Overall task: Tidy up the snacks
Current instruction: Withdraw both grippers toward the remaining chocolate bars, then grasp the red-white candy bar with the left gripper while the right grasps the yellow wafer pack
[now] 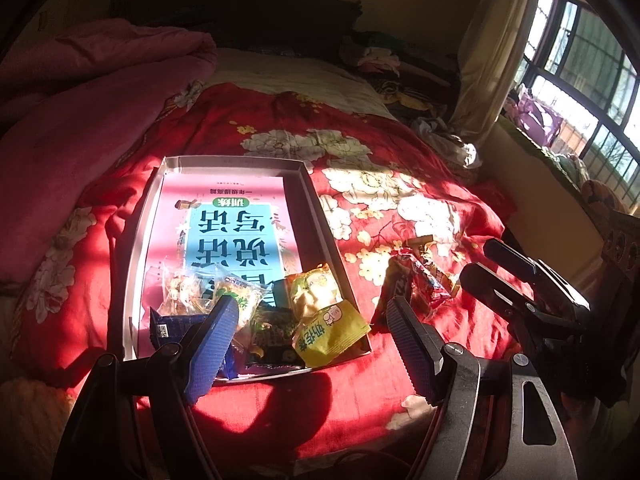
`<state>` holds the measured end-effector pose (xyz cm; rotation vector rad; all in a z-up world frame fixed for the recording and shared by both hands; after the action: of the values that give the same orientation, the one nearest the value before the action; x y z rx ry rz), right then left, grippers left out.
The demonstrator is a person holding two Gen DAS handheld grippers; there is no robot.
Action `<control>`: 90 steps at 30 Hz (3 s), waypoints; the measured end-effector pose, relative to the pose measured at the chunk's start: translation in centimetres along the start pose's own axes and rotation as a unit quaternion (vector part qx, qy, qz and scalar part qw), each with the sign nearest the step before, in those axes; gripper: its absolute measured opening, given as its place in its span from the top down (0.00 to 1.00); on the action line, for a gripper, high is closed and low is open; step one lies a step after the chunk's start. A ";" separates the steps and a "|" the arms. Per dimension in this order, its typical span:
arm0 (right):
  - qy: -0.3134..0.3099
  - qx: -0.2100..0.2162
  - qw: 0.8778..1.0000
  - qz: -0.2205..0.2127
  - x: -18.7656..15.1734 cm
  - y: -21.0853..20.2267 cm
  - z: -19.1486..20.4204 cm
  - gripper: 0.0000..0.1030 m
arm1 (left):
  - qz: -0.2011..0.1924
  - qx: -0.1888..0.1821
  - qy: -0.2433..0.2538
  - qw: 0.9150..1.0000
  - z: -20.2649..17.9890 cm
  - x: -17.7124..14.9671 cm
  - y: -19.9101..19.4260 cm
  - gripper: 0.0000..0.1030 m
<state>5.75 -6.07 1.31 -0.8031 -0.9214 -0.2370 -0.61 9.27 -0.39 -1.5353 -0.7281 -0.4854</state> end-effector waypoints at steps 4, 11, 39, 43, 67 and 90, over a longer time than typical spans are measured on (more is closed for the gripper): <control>0.000 -0.029 0.999 -0.017 0.3 -1.0 -1.3 0.26 | -0.002 -0.006 0.009 1.000 -1.0 0.2 -0.2 0.24; 0.015 -0.050 0.998 -0.038 0.9 -2.7 -3.4 0.26 | -0.006 -0.006 0.030 1.000 -2.6 0.7 -0.5 0.24; 0.117 -0.112 0.986 -0.049 0.9 -4.7 -11.6 0.26 | 0.040 -0.042 0.089 0.994 -8.7 -0.2 2.4 0.24; 0.129 -0.119 0.984 -0.036 0.4 -4.3 -12.7 0.26 | 0.049 -0.045 0.095 0.993 -9.2 -0.4 3.0 0.24; 0.144 -0.144 0.977 0.064 -2.6 -0.5 -14.7 0.26 | 0.111 -0.053 0.112 0.986 -11.1 -0.7 7.7 0.24; 0.099 -0.138 0.972 0.164 -6.0 4.7 -13.4 0.26 | 0.161 -0.133 0.022 0.978 -11.0 4.4 15.7 0.40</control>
<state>12.80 -13.15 -10.47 -1.1525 -0.5624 -0.1529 14.76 -0.82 -7.47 -1.8478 -0.3781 -0.3816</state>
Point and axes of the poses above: each gripper's, at about its wrist camera, not at the fingertips, and y roughly the way its jaws point, z to its left, x to its top, the point moved 5 cm from there along y, roughly the way its jaws point, and after that the axes turned 13 degrees about y, right-handed, at the moved point
